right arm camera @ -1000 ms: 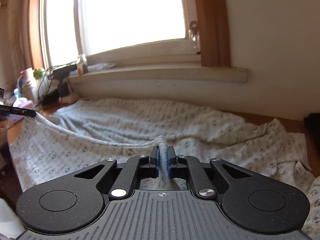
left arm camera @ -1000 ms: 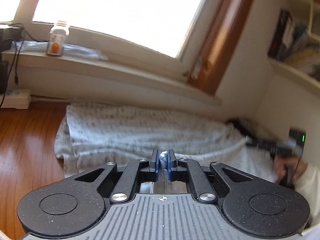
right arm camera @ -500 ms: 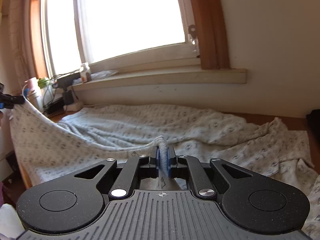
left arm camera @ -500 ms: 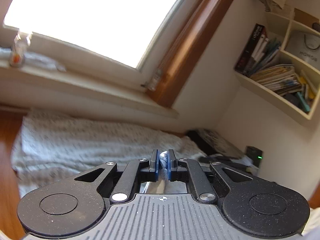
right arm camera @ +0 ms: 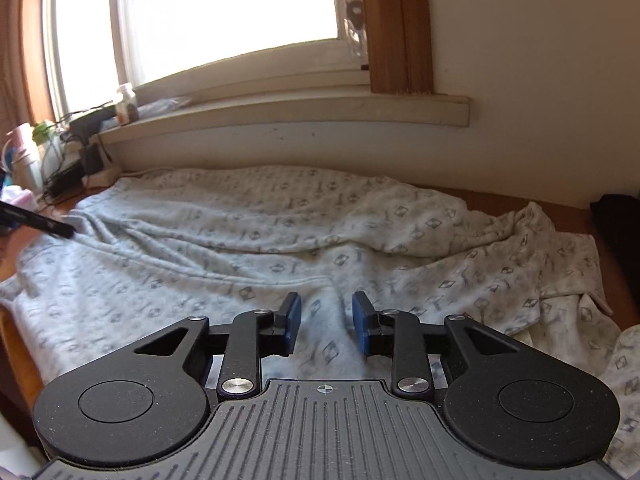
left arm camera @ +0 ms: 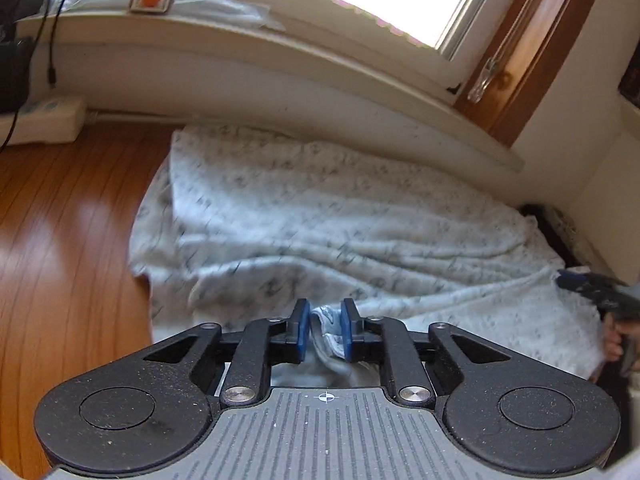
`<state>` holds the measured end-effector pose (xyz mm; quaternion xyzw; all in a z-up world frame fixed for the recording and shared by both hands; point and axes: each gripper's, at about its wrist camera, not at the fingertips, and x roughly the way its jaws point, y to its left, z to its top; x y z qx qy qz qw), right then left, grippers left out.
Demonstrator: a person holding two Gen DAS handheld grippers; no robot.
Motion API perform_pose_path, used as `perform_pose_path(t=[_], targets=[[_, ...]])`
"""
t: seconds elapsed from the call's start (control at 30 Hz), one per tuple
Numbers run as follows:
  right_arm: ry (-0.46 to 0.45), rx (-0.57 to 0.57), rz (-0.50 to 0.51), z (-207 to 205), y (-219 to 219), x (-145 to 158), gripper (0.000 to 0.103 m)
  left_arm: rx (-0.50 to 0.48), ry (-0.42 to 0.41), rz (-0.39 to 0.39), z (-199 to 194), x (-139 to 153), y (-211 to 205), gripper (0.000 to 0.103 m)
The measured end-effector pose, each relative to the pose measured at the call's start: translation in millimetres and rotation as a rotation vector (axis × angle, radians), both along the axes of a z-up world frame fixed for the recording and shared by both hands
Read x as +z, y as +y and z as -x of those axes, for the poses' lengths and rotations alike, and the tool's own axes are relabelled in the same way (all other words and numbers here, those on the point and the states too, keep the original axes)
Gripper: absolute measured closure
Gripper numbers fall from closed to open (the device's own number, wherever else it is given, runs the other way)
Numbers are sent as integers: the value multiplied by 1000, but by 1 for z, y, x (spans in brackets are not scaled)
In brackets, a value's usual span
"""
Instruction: Fold clothes
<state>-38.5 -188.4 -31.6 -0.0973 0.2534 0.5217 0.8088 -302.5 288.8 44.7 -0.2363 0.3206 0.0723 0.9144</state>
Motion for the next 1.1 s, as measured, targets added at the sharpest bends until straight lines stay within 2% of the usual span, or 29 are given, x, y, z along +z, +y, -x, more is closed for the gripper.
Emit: perform_pose_path(t=[0.03, 0.1, 0.17, 0.3, 0.37, 0.43, 0.57, 0.67, 0.83, 0.93, 1.0, 1.1], targets=[[-11, 7, 2, 4, -5, 2, 66, 10, -5, 1, 4, -1, 0, 79], [-44, 38, 14, 18, -15, 5, 64, 34, -8, -55, 16, 5, -6, 69], [-79, 72, 26, 32, -25, 8, 64, 36, -14, -164, 28, 14, -21, 65], [-107, 127, 45, 59, -44, 5, 66, 19, -25, -311, 39, 26, -56, 65], [-118, 143, 55, 70, -54, 2, 72, 3, -37, -386, 44, 30, -76, 65], [-133, 149, 70, 78, -64, 1, 72, -16, -58, -444, 47, 32, -96, 74], [-179, 151, 108, 90, -82, -1, 72, -85, -64, -555, 52, 27, -131, 77], [-210, 160, 142, 96, -88, -4, 72, -159, -39, -609, 57, 20, -154, 77], [-253, 169, 186, 105, -95, -10, 72, -211, 31, -753, 60, 9, -183, 76], [-272, 175, 192, 108, -93, -11, 72, -209, 30, -783, 68, 12, -188, 74], [-281, 183, 197, 110, -91, -12, 72, -172, 46, -843, 71, 15, -189, 69], [-303, 199, 207, 114, -87, -13, 72, -144, 47, -884, 73, 18, -187, 69]])
